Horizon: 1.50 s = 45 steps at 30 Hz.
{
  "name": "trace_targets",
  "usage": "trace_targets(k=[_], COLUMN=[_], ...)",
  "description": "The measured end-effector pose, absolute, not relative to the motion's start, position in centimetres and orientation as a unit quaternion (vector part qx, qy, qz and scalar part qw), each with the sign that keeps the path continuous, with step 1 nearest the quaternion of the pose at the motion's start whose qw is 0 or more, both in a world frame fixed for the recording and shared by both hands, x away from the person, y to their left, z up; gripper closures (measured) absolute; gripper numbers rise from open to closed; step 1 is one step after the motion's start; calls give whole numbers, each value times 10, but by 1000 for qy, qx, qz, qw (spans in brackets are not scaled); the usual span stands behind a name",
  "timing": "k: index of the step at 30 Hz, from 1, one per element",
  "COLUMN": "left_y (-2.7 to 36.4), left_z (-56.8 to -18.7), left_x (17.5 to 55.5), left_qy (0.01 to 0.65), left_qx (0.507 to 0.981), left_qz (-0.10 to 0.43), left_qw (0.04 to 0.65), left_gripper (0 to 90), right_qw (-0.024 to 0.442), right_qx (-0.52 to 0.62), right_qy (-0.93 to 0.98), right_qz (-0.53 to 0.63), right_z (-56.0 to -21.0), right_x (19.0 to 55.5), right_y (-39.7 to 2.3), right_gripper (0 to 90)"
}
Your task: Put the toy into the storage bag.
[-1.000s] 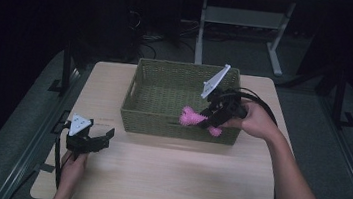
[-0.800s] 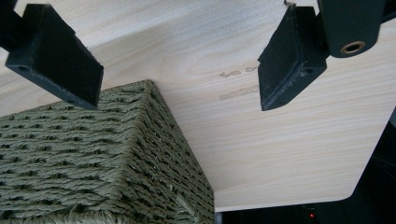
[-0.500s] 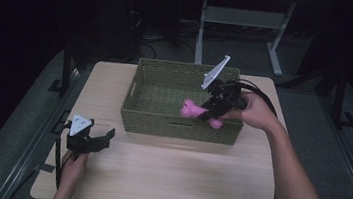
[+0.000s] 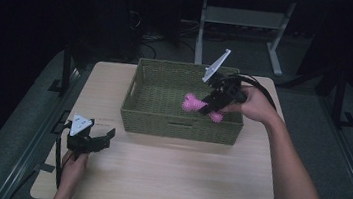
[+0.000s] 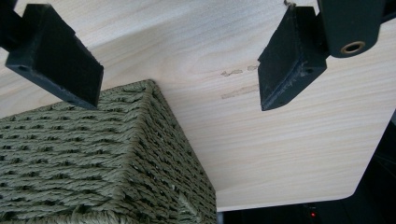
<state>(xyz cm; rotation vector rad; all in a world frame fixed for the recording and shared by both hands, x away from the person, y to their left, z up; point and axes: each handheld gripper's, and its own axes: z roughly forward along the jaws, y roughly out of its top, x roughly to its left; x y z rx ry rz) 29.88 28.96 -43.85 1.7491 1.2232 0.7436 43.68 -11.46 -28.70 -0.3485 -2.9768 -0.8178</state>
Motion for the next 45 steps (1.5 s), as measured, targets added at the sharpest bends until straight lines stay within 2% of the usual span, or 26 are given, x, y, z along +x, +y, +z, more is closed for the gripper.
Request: trace_targets(k=[18,45], left_y=[289,289], left_z=[-439,-439], left_x=[299,300], left_qy=[487,488], left_qx=[702,703], left_qz=[297,296], left_qw=[426,424], left_gripper=[137,137], right_qw=[34,47], right_qx=[-139,-161], right_qy=[-957,-955], right_qz=[-251,-243], right_z=[-308,-327], right_x=[471,489], right_y=[-109,-112], right_gripper=[583,583])
